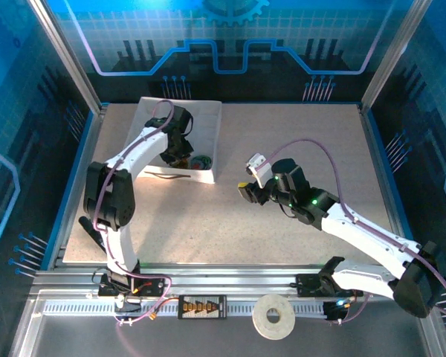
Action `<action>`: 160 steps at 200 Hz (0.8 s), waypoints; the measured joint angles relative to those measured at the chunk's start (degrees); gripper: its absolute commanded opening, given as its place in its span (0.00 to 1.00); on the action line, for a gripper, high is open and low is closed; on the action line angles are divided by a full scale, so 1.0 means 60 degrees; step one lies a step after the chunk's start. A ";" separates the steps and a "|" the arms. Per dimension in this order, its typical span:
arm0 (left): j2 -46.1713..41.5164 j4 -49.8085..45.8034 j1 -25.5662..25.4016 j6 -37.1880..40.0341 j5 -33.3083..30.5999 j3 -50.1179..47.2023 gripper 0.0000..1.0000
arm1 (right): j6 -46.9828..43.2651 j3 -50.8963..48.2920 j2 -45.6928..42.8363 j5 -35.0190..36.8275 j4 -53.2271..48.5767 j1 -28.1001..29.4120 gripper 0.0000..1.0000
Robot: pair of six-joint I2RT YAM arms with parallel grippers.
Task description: Roll the socks
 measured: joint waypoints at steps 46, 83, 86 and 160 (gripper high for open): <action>0.0663 -0.0248 0.0262 0.0346 -0.0280 0.0656 0.17 | 0.0029 0.0000 0.0160 -0.0066 0.0000 0.0000 0.54; 0.0831 -0.0277 0.0302 0.0477 -0.0346 0.0885 0.16 | 0.0025 0.0018 0.0364 -0.0186 -0.0004 0.0000 0.54; 0.0827 -0.0280 0.0302 0.0477 -0.0335 0.0885 0.16 | 0.0025 0.0018 0.0375 -0.0189 0.0000 0.0000 0.54; -0.0266 -0.0583 0.0317 0.0025 0.0641 0.0882 0.52 | 0.0022 0.0080 0.0561 -0.0255 0.0015 -0.0127 0.54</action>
